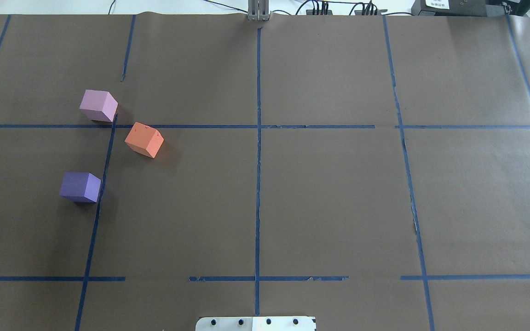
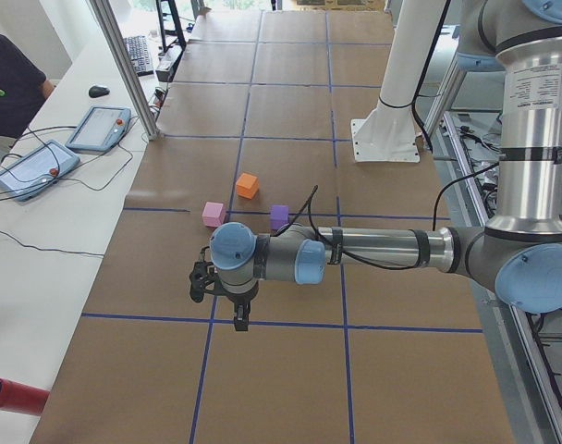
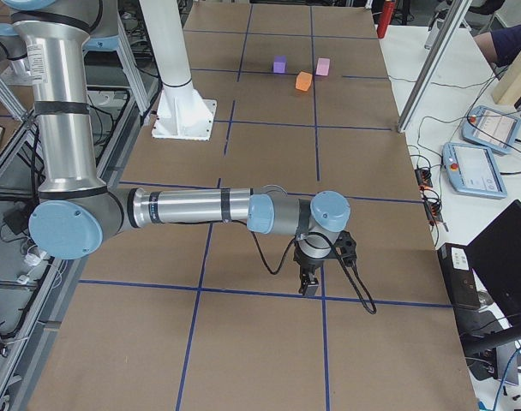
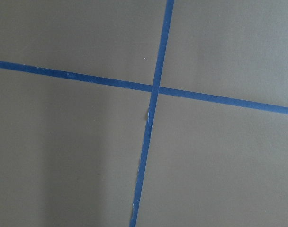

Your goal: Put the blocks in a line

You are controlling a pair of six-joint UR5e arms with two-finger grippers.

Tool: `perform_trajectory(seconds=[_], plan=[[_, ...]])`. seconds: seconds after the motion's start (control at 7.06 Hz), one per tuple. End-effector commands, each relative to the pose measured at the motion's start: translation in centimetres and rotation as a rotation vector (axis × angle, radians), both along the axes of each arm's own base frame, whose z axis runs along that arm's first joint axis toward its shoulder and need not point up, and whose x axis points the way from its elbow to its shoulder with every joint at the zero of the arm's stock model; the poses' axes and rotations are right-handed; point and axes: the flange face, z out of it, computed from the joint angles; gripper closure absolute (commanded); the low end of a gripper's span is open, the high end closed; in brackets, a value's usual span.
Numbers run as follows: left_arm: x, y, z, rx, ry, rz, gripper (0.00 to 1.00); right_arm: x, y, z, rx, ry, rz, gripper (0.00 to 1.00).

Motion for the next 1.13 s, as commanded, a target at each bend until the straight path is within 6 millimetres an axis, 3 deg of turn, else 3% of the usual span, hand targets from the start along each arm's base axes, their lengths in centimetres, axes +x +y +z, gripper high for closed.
perform_trajectory(seconds=[0.0,0.28,0.57,0.99], plan=[[3.8,-1.4,-3.3,0.033,-0.004,0.045,0.00,0.0,0.0,0.0,0.000,0.000,0.000,0.00],[6.7,-3.4,-7.5,0.069,-0.042,0.035,0.00,0.0,0.0,0.0,0.000,0.000,0.000,0.00],[12.1,-5.7,-12.0,0.089,-0.023,0.056,0.00,0.0,0.0,0.0,0.000,0.000,0.000,0.00],[23.7,-8.7,-18.6,0.138,-0.005,0.156,0.00,0.0,0.0,0.0,0.000,0.000,0.000,0.00]])
